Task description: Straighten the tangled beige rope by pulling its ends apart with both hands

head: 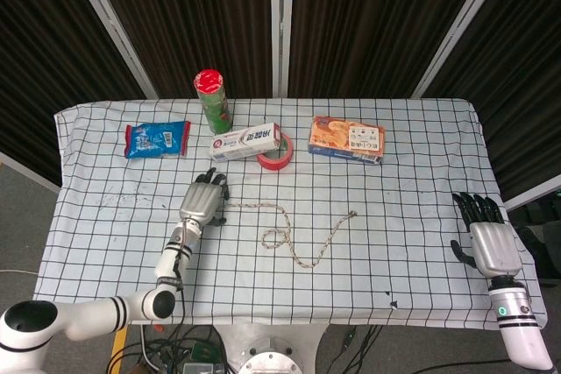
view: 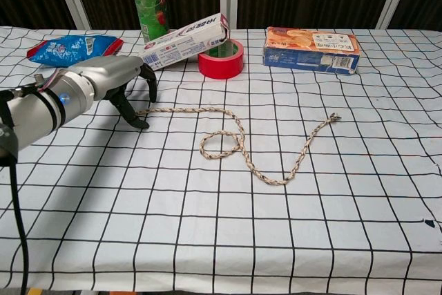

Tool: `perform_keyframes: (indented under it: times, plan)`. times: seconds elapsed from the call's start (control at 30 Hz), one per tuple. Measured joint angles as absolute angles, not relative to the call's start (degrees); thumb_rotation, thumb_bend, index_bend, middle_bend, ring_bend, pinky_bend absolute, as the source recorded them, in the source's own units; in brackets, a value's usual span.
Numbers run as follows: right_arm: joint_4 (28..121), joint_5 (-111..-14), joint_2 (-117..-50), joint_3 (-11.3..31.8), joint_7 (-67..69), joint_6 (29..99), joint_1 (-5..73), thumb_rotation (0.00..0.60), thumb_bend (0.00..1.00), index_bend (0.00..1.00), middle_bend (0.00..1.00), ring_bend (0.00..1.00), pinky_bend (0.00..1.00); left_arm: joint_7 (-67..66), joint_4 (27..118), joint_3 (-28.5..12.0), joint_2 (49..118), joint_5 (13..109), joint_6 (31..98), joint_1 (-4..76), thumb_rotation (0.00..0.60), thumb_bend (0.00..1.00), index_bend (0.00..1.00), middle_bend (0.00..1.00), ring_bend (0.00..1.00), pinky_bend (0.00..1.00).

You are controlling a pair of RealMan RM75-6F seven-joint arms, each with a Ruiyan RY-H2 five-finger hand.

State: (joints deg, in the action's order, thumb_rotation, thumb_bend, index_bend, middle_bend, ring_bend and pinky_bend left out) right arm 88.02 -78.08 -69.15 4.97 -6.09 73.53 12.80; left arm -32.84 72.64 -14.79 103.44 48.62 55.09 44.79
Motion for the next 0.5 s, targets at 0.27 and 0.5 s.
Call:
perform_keyframes:
  times: [0.27,0.5]
  plan:
    - [87.7,-77.4,-69.4,5.2,-6.3,72.9,13.0,0.6,0.28,0.0,0.07,0.0,0.0,-33.2,71.3,-14.8,103.9,47.0,54.5,45.8,0.6,0.24,0.48,0.18,0.0,0.16]
    - [87.5,-77.2,-69.6,5.3,-6.5,72.6,13.2,0.6,0.28,0.0,0.07,0.0,0.0,-33.2,72.2,-14.8,103.1,46.6,54.6,46.1,0.6,0.26,0.48,0.18,0.0,0.16]
